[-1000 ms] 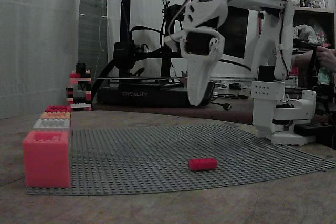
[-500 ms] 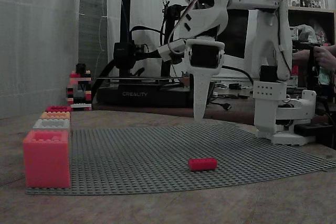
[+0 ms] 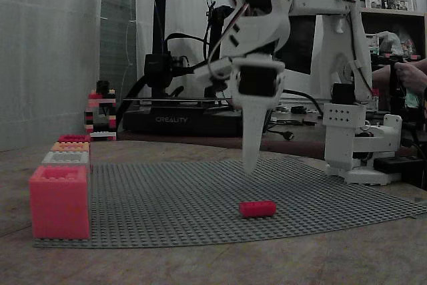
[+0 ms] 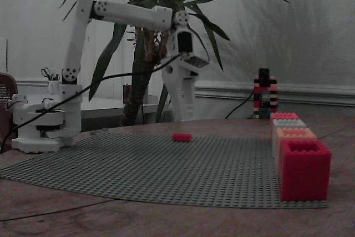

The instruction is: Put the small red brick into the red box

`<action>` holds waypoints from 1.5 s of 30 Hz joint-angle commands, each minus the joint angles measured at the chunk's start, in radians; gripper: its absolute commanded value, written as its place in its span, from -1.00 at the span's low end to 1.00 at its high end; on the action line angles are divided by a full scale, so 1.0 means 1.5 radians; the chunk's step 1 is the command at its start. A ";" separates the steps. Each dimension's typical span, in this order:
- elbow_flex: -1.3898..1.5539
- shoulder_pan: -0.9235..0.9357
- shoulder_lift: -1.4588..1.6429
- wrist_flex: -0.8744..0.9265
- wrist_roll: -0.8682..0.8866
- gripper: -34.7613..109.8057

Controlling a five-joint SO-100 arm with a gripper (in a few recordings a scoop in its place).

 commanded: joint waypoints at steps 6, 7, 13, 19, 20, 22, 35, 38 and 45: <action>-0.067 -0.032 -0.045 -0.031 0.018 -0.17; -0.067 -0.034 -0.049 -0.035 0.021 -0.17; -0.076 -0.036 -0.072 -0.050 0.042 -0.16; -0.067 -0.037 -0.070 -0.038 0.048 -0.16; -0.067 -0.037 -0.069 -0.031 0.047 -0.16; -0.062 -0.037 -0.070 -0.020 0.041 -0.16; 0.024 -0.037 -0.009 -0.055 0.039 -0.16; 0.045 -0.038 0.006 -0.074 0.046 -0.16; 0.058 -0.041 0.005 -0.095 0.058 -0.16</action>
